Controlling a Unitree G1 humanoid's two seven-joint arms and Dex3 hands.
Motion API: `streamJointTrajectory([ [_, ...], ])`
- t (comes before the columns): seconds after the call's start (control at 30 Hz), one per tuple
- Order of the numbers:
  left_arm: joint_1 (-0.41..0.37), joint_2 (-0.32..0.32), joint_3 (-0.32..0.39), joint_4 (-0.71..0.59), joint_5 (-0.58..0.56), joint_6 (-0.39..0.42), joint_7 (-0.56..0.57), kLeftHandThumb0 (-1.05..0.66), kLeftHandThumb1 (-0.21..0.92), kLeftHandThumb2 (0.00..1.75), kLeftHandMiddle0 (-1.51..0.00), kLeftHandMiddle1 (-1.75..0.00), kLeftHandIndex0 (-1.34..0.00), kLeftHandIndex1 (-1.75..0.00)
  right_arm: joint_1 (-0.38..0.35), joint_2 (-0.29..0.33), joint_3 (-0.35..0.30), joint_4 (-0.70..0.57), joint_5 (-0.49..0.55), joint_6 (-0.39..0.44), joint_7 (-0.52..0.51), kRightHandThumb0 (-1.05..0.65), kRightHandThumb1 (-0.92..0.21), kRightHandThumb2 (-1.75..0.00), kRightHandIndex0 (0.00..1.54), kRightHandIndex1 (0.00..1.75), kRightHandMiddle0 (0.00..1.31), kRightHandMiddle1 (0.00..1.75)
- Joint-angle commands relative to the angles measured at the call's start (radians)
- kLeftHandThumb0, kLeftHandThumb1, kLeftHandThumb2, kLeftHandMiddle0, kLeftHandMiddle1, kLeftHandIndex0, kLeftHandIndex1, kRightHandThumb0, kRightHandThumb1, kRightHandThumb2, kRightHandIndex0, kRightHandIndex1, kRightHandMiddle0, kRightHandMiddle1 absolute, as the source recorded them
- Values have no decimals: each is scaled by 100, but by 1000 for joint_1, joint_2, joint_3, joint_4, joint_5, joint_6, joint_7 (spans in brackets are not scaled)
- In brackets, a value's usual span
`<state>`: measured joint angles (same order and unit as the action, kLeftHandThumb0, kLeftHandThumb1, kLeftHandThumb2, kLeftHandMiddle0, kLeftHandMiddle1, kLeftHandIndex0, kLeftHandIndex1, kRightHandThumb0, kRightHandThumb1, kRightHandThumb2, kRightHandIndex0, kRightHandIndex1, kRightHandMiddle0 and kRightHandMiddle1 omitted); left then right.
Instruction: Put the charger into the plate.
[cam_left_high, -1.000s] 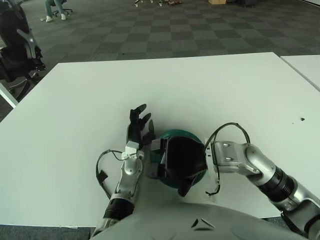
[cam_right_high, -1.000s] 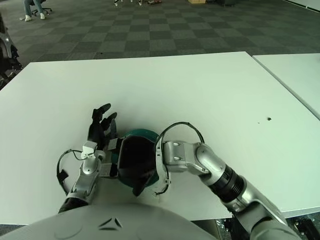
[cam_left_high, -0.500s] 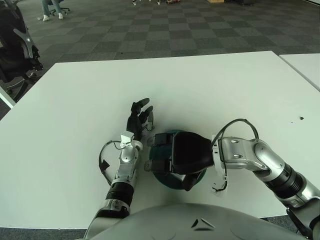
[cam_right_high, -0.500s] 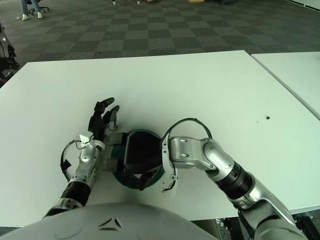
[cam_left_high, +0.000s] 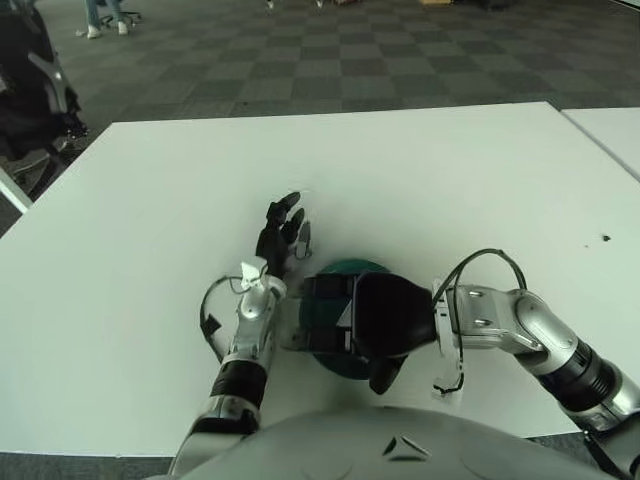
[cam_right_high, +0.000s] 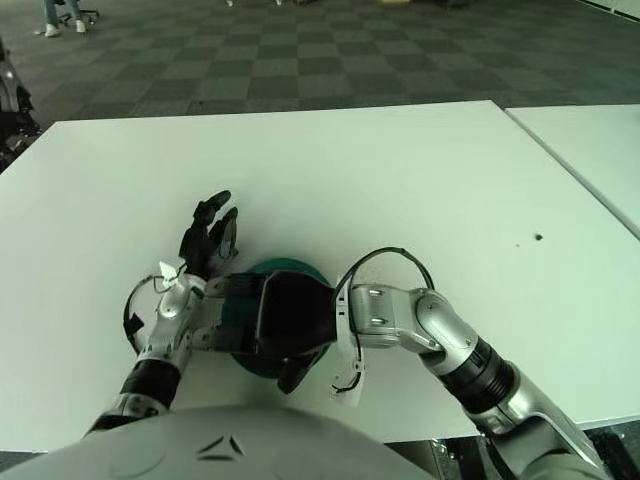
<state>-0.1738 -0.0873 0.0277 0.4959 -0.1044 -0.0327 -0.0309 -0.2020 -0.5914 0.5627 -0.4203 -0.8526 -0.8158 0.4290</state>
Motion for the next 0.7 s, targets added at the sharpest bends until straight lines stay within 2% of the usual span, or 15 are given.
streamJointTrajectory([
  [0.0, -452, -9, 35, 68, 68, 701, 262, -86, 92, 90, -1, 0, 0, -6, 20, -9, -106, 40, 115, 37, -52, -105, -92, -95, 0, 0, 0, 0],
  [0.03, -454, -44, 28, 36, 81, 748, 304, -85, 92, 92, -1, 0, 0, -5, 22, -5, -106, 46, 124, 44, -52, -105, -92, -95, 0, 0, 0, 0],
  [0.1, -289, -50, -73, -89, 188, 705, 299, -79, 92, 95, -1, -1, -2, -3, 7, 30, -104, 129, 126, 46, -96, -105, -92, -95, 0, 0, 0, 0],
  [0.13, -61, -8, -211, -152, 347, 538, 342, -77, 92, 95, -2, -1, -3, -3, 1, 47, -106, 176, 126, 42, -124, -105, -92, -95, 0, 0, 0, 0],
  [0.17, 272, 51, -224, -386, 361, 311, 280, -69, 92, 89, -5, -1, -2, -14, 7, 59, -125, 227, 156, 45, -155, -105, -92, -94, 0, 0, 0, 0],
  [0.2, 495, 95, -221, -552, 352, 163, 239, -65, 92, 90, -5, -1, -1, -15, 16, 63, -138, 254, 179, 47, -173, -105, -92, -93, 0, 0, 0, 0],
  [0.23, 615, 92, -220, -566, 310, 57, 219, -64, 92, 91, -5, -1, -1, -15, 58, 83, -157, 247, 234, 93, -175, -105, -92, -92, 0, 0, 0, 0],
  [0.27, 651, 78, -210, -548, 267, 20, 206, -65, 92, 93, -5, 0, -1, -15, 89, 97, -168, 236, 271, 126, -172, -105, -92, -91, 0, 0, 0, 0],
  [0.3, 592, 35, -209, -395, 254, 19, 235, -66, 92, 95, -6, 0, 0, -15, 128, 102, -188, 215, 349, 189, -143, -105, -92, -91, 0, 0, 0, 0],
  [0.33, 552, 6, -207, -294, 247, 18, 253, -68, 92, 97, -6, 0, 0, -16, 155, 103, -201, 200, 402, 232, -122, -105, -92, -90, 0, 0, 0, 0],
  [0.37, 543, -3, -191, -269, 238, 40, 254, -68, 92, 97, -7, -1, 0, -16, 192, 85, -235, 181, 475, 278, -97, -105, -92, -90, 0, 0, 0, 0],
  [0.43, 559, -4, -169, -287, 227, 57, 245, -70, 92, 99, -11, -1, 0, -25, 242, 58, -283, 149, 559, 331, -71, -105, -92, -88, 0, 0, 0, 0],
  [0.5, 579, -3, -162, -310, 224, 51, 241, -72, 92, 99, -15, -1, 0, -36, 267, 46, -305, 125, 590, 355, -60, -104, -92, -87, 0, 0, 0, 0],
  [0.57, 599, -6, -157, -319, 209, 4, 228, -73, 92, 99, -19, -2, 0, -46, 304, 37, -348, 100, 624, 386, -62, -104, -92, -88, 0, 0, 0, 0],
  [0.67, 640, -7, -156, -339, 189, -57, 204, -74, 92, 98, -23, -2, 0, -58, 355, 52, -377, 74, 631, 414, -83, -104, -92, -89, 0, 0, 0, 0],
])
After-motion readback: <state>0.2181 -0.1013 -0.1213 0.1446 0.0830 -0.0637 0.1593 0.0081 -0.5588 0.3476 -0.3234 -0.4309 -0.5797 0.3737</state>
